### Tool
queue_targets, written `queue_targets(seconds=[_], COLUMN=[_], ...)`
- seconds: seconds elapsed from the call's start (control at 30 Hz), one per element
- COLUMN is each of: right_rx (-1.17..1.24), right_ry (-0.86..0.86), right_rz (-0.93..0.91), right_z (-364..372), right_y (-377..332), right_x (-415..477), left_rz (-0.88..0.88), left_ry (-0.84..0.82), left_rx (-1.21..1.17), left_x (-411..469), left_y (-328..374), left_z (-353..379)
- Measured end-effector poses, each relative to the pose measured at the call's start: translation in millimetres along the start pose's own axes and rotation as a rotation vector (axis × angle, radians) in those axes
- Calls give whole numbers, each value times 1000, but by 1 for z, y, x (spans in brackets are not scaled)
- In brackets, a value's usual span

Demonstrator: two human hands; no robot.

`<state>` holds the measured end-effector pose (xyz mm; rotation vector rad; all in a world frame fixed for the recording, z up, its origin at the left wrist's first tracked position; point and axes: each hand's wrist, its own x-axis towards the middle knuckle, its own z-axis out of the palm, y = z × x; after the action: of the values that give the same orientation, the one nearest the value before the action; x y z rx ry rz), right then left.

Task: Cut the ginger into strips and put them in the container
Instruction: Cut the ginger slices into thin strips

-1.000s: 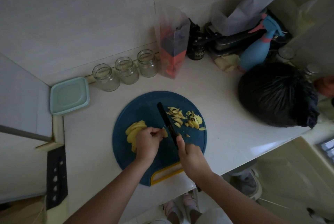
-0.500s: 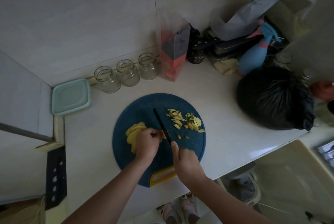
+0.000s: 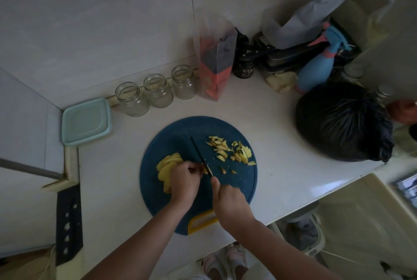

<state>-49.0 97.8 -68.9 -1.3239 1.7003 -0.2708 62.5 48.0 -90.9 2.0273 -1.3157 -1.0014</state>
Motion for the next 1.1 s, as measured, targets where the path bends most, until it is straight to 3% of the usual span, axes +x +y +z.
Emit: queue_targets(seconds=[1.1], right_rx=[-127], right_ry=[26], right_rz=[31], right_z=[9], right_y=[-13], right_x=[1], left_rz=[-91], left_ry=[-36], left_rx=[35], left_x=[4], left_y=[5], left_z=[-1])
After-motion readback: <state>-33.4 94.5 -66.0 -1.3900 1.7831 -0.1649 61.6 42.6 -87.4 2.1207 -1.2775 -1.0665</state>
